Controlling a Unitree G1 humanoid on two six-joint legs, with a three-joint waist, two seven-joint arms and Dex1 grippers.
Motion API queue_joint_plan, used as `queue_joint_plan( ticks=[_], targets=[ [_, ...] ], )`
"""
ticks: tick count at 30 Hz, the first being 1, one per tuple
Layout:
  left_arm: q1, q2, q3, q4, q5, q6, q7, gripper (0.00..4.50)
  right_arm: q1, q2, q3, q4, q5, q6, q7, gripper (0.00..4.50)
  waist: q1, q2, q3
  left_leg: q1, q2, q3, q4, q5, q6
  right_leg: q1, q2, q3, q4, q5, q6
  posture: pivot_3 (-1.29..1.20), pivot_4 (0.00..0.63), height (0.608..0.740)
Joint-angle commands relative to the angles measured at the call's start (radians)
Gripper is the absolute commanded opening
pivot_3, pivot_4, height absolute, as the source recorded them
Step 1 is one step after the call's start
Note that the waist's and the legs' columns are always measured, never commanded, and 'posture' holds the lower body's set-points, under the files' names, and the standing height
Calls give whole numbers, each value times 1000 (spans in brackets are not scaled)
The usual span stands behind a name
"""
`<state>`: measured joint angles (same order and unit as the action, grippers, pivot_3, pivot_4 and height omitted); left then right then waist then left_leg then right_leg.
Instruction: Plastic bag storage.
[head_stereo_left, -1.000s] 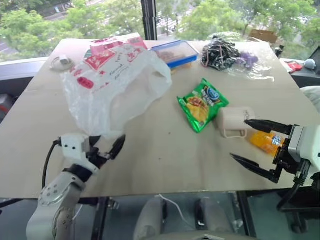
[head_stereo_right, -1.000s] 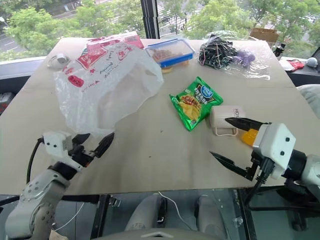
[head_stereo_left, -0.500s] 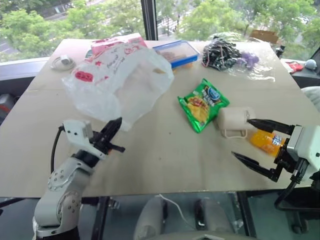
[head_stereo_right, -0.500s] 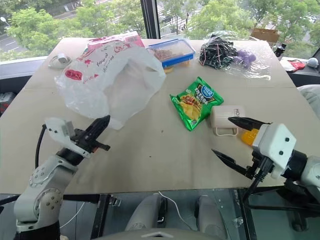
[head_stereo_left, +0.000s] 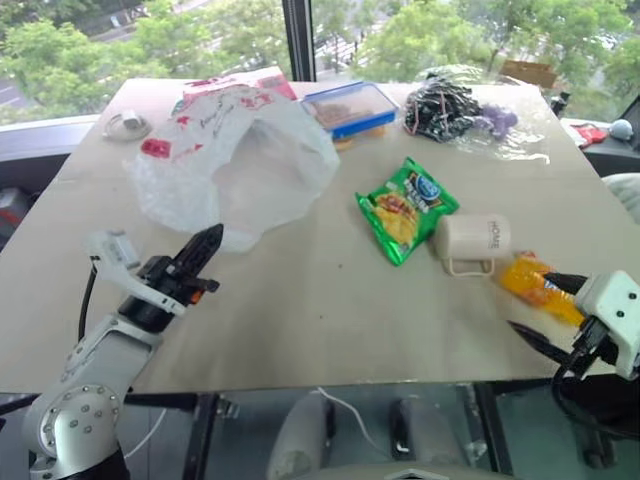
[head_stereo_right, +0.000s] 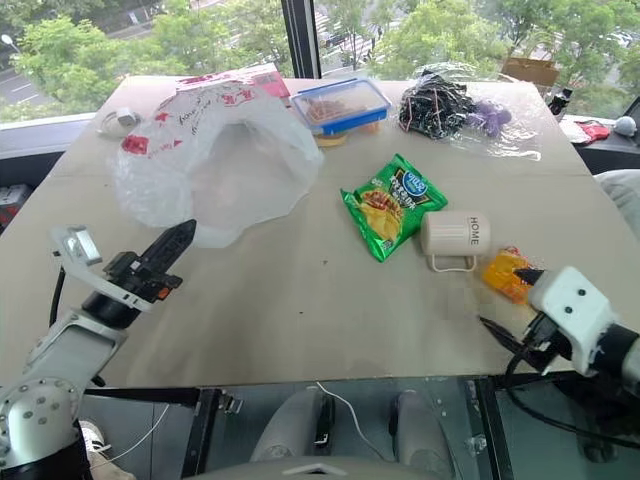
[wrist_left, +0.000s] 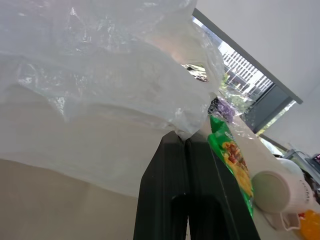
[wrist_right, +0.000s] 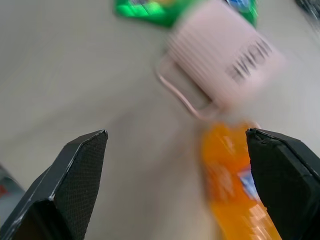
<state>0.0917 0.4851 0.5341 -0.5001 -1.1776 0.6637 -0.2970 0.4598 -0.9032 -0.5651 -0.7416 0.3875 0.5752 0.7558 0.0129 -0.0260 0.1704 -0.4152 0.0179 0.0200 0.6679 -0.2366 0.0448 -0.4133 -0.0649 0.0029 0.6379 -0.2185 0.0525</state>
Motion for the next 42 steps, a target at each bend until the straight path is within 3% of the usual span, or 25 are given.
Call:
queue_joint_plan(
  ticks=[1,11,14,17,18,21,26,32,37,42],
  targets=[
    [-9,16,1,-41,-29,-6,12,63,-56,-38,-8,70,-60,28,-30,4500,-1,0,0,0,0,0,0,0,0,0,0,0,0,0,0,0,150,740],
    [-21,26,-9,-44,-18,-13,12,63,-261,-167,220,361,-118,141,33,4500,1,0,0,-1,-1,0,0,0,0,0,0,1,0,0,0,0,150,740],
    [-19,34,-15,-51,-13,-15,4,0,-324,-165,253,430,-100,166,59,3698,1,1,1,-1,-1,0,0,0,0,-1,0,1,0,0,-1,0,150,740],
    [-14,36,-14,-58,-20,-16,8,0,-336,-174,289,454,-120,139,81,2388,-1,0,1,-1,-1,0,0,0,0,0,0,1,0,0,-1,0,150,740],
    [-11,37,-14,-62,-25,-15,8,0,-338,-172,296,455,-128,133,79,2211,-1,-1,0,0,-1,1,0,0,0,0,0,1,0,0,0,0,150,740],
    [13,45,-8,-86,-74,5,-4,0,-297,-167,245,368,-93,112,123,2207,-1,-3,-1,0,0,1,0,0,0,0,1,1,0,0,0,0,150,740],
    [74,74,5,-117,-171,25,-21,0,-260,-124,107,93,123,179,220,2207,-1,4,2,-1,1,1,-1,0,0,-2,2,2,0,0,0,0,150,740],
    [122,113,4,-139,-244,35,-41,0,-591,-22,419,4,161,261,69,2207,-3,3,3,1,3,2,0,0,0,-1,2,2,1,-2,3,0,150,740],
    [165,156,26,-164,-309,46,-62,0,-995,208,775,264,-20,287,-53,2207,-15,3,4,0,3,2,0,0,-1,-3,1,2,1,0,-1,0,150,740],
    [223,195,46,-225,-357,46,-88,0,-1195,348,968,511,-155,199,-36,2207,-3,3,4,-5,0,2,-2,0,-1,-6,0,2,0,1,-3,0,150,740]
  ],
)
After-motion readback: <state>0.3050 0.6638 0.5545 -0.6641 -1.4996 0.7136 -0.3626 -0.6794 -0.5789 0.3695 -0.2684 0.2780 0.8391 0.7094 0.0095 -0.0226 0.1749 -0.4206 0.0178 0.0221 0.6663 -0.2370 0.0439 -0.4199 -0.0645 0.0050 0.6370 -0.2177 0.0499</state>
